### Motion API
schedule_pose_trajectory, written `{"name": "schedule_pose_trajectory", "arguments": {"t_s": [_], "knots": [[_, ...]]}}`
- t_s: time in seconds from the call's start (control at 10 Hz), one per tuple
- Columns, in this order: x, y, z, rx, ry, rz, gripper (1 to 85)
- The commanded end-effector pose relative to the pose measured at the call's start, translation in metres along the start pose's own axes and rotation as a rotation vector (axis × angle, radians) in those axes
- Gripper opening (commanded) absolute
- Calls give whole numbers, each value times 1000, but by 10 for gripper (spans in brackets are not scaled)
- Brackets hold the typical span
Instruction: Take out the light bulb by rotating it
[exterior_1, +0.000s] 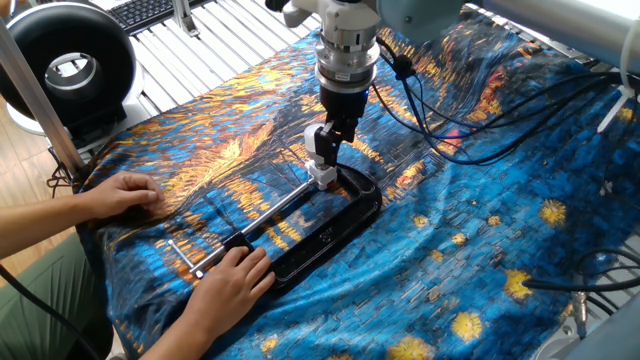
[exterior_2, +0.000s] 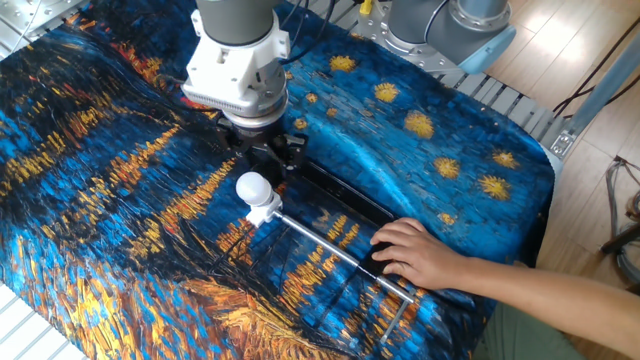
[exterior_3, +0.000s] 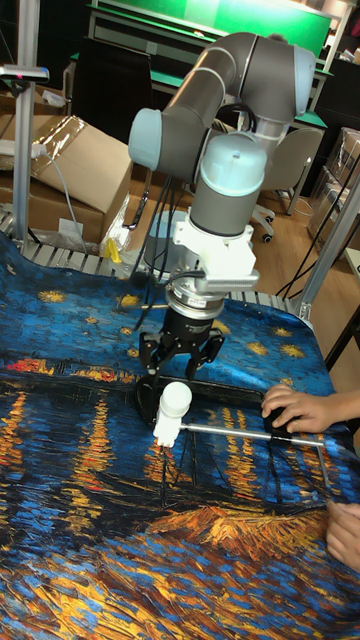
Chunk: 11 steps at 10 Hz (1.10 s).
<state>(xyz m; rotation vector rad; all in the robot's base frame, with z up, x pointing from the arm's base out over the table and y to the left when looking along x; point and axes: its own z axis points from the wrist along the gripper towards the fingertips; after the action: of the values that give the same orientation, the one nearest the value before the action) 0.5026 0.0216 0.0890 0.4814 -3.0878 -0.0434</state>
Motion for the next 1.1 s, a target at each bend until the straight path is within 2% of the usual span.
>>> {"name": "schedule_pose_trajectory", "arguments": {"t_s": [0.0, 0.2, 0.6, 1.0], "knots": [[3, 1, -3, -4, -8, 54, 607], [8, 6, -6, -12, 1, 64, 607], [3, 8, -6, -20, -21, 121, 610], [1, -1, -6, 13, -30, 126, 623]]}}
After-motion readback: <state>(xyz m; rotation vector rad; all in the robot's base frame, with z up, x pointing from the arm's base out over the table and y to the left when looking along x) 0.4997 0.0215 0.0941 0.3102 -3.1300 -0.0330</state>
